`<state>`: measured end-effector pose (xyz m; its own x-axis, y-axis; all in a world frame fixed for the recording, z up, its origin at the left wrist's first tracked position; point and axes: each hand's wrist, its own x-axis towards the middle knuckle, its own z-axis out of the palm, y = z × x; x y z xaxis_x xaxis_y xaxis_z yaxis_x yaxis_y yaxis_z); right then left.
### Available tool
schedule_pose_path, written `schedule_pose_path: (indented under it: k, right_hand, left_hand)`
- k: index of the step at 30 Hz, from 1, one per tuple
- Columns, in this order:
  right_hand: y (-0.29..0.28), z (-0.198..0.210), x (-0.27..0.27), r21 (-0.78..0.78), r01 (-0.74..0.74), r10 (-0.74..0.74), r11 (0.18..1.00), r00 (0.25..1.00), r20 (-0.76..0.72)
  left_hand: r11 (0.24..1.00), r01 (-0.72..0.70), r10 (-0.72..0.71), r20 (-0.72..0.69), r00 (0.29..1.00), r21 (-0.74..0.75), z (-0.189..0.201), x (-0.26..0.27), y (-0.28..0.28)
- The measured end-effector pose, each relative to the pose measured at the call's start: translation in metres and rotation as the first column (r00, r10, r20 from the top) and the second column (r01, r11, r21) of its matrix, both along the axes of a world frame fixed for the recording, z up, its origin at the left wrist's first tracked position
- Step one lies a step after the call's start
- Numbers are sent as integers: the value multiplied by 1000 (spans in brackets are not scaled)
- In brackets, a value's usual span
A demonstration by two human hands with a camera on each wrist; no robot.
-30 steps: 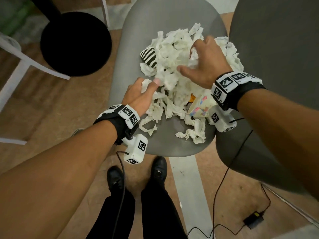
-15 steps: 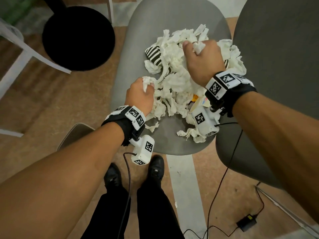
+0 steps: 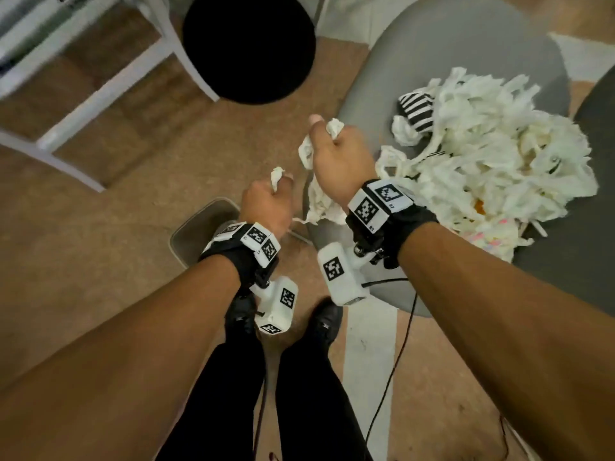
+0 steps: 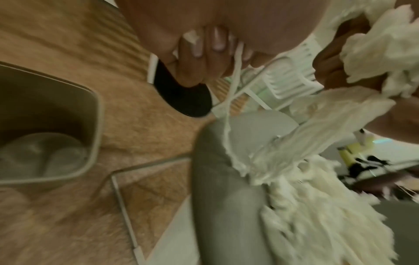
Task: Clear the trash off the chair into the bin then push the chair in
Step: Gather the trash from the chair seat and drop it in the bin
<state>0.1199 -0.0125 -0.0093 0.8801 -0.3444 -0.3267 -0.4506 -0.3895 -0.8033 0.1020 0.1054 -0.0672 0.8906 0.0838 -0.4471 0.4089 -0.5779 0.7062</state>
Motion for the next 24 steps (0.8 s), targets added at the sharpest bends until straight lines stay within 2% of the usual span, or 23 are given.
schedule_pose_path:
  k: [6, 9, 12, 14, 16, 19, 21, 24]
  right_hand:
    - [119, -58, 3, 175, -83, 123, 981, 966, -229]
    - [160, -98, -1, 203, -120, 185, 972, 922, -340]
    - [183, -147, -6, 266, -81, 201, 960, 864, -461]
    - [194, -184, -10, 289, -15, 176, 957, 823, -541]
    - [201, -213, -15, 305, 16, 177, 952, 786, -592]
    - [205, -234, -24, 331, -78, 281, 940, 726, -627]
    - [201, -252, -27, 245, -181, 301, 952, 693, -655]
    - [196, -271, -31, 191, -341, 380, 920, 661, -647]
  left_hand:
    - [987, -158, 163, -154, 974, 43, -48, -8, 123]
    - [979, -205, 201, -203, 958, -2, -89, -12, 167]
    - [968, -240, 200, -354, 914, -75, -130, -16, 195]
    - [967, -227, 171, -362, 916, -119, -155, -18, 206]
    - [978, -191, 145, -389, 910, -81, -177, -24, 213]
    - [983, -178, 132, -476, 870, -53, -218, -34, 222]
    - [976, -200, 140, -470, 872, -80, -244, -39, 227]
    - [979, -171, 102, -453, 885, -114, -232, -29, 221]
